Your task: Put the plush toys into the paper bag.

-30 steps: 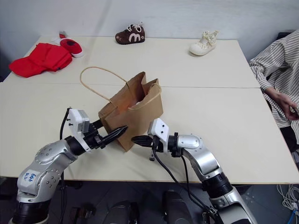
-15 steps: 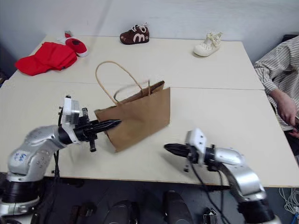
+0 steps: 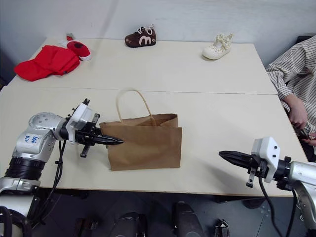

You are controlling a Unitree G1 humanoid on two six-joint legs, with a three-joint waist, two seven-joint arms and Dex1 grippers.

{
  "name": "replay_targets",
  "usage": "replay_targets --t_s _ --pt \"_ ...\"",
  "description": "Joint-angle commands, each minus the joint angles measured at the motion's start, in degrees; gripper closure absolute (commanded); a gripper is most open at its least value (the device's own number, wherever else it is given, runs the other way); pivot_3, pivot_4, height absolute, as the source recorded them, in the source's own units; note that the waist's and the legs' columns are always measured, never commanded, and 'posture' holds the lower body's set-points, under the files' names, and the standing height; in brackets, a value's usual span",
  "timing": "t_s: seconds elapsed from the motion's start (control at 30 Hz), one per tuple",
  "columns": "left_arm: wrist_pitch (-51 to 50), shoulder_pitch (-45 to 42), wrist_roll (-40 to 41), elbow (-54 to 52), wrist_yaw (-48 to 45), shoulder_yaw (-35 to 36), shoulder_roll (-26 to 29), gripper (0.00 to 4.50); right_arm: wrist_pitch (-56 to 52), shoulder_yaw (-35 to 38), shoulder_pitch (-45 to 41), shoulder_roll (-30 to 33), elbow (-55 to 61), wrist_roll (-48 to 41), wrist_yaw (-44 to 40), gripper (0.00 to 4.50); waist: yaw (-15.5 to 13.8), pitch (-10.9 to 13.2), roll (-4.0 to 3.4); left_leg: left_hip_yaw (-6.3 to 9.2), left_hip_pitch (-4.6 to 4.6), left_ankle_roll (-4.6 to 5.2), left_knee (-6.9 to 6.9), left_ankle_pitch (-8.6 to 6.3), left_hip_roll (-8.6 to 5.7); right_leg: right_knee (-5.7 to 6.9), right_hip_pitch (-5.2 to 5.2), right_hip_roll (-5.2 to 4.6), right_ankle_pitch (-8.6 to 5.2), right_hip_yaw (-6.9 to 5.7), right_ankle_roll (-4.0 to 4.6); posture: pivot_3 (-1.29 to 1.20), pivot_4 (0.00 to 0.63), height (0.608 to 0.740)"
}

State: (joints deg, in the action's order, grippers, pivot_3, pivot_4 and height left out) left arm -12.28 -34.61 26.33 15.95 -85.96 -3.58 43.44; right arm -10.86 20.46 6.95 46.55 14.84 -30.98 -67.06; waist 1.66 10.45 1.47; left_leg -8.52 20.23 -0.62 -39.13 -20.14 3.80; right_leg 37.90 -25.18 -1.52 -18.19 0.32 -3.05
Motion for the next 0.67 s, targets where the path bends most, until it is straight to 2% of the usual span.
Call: replay_targets --t_s 0.03,0.1,0.17,0.37,0.43,0.57,0.67 --pt "1.5 -0.5 -0.4 0.4 -1.1 2.5 1.6 3.01 -2.3 0.5 -1.3 -0.4 3.3 -2.6 2.2 4.5 0.0 0.0 0.0 -0.01 0.0 0.0 0.0 0.0 -0.01 0.02 -0.02 -0.04 0.0 0.0 0.0 0.0 0.15 0.74" --pt "0.8 0.6 0.0 -0.1 -0.8 3.7 2.8 2.44 -2.8 0.4 -2.1 -0.3 3.7 -2.9 2.6 4.5 -0.1 0.0 0.0 0.0 0.0 0.01 -0.04 0.0 0.0 0.04 -0.01 -0.05 0.0 -0.01 0.0 0.0 0.15 0.74" --pt "-0.5 2.9 0.7 -1.3 -0.1 5.9 5.1 1.89 -0.8 0.5 -4.3 -0.8 3.5 -3.3 2.2 4.14 0.2 0.0 0.0 0.0 0.0 0.01 -0.04 0.0 0.0 0.06 -0.02 -0.04 0.0 -0.01 0.0 0.0 0.15 0.74" --pt "-3.4 17.0 2.4 -5.2 7.3 20.0 11.4 0.0 -1.5 -1.1 -10.1 2.4 0.6 -2.6 -0.6 2.16 0.7 0.0 -0.01 -0.06 0.01 0.01 0.01 -0.01 0.07 0.1 -0.14 -0.06 -0.01 0.01 0.02 0.0 0.15 0.74" --pt "-2.8 20.4 3.6 -6.3 9.6 24.8 11.3 0.0 0.1 -1.8 -11.5 3.8 -2.2 -1.3 -3.2 1.44 0.4 0.0 -0.02 -0.02 0.05 0.03 0.01 -0.02 0.08 0.08 -0.15 -0.1 -0.02 -0.04 0.03 0.0 0.15 0.74" --pt "3.6 28.8 0.7 -10.2 12.8 30.7 10.8 0.0 3.7 -3.0 -16.2 5.4 -9.8 1.1 -6.6 0.03 -0.2 0.0 0.0 -0.02 0.04 0.17 -0.03 -0.07 -0.05 0.05 -0.09 -0.3 0.0 -0.11 0.0 0.0 0.15 0.74" --pt "4.1 32.2 0.9 -12.1 13.9 32.0 10.5 0.0 5.7 -4.4 -18.6 6.0 -13.2 2.2 -8.9 0.01 -0.2 0.0 0.0 -0.03 0.03 0.24 -0.03 -0.09 -0.08 0.0 -0.03 -0.36 0.01 -0.15 -0.01 0.0 0.15 0.74"
